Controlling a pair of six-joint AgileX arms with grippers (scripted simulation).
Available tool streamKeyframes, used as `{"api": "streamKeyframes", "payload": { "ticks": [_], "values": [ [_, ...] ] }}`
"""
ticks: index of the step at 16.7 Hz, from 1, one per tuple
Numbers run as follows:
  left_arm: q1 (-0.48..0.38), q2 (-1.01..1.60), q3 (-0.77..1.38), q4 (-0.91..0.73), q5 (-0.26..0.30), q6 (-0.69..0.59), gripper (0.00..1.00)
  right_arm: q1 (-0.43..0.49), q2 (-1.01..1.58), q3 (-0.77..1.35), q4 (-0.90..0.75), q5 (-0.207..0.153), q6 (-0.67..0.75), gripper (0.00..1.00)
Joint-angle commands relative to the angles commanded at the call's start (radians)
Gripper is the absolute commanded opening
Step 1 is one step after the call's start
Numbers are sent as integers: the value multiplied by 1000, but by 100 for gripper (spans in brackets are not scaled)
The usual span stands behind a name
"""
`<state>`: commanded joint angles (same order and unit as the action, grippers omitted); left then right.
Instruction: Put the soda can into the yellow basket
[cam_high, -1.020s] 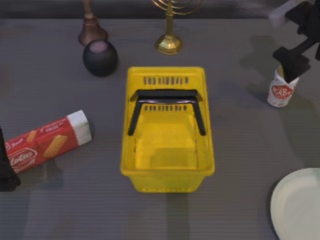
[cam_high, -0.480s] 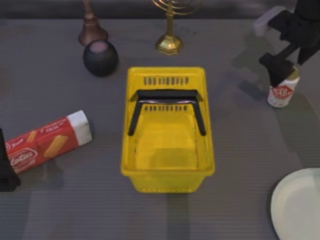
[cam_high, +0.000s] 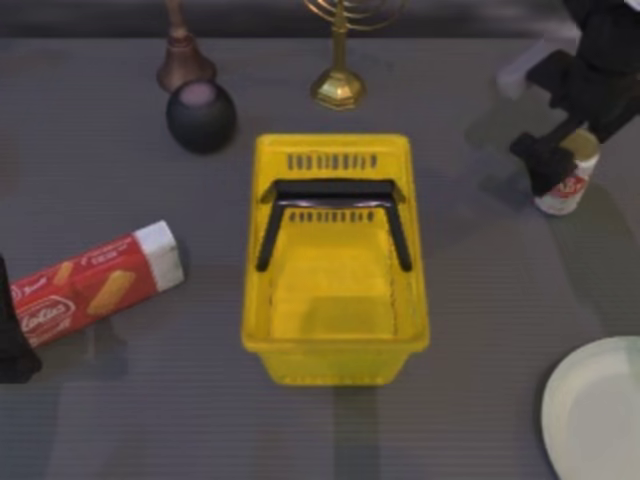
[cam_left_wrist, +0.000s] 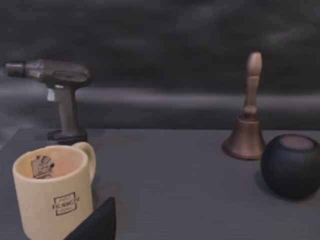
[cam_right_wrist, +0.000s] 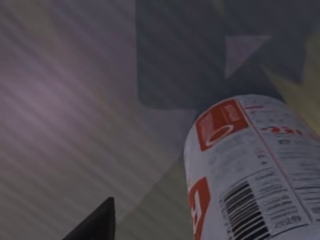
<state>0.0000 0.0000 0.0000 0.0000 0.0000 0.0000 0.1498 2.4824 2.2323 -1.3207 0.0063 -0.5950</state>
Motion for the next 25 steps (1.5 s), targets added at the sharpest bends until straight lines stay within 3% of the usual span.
{"api": "streamKeyframes", "payload": {
  "ticks": [6,19,25],
  "values": [
    [0,0,0,0,0,0,100,1,-1,-60,60,0,1,100],
    [0,0,0,0,0,0,100,1,-1,-60,60,0,1,2],
    [0,0,0,0,0,0,100,1,-1,-60,60,0,1,0]
  ]
}}
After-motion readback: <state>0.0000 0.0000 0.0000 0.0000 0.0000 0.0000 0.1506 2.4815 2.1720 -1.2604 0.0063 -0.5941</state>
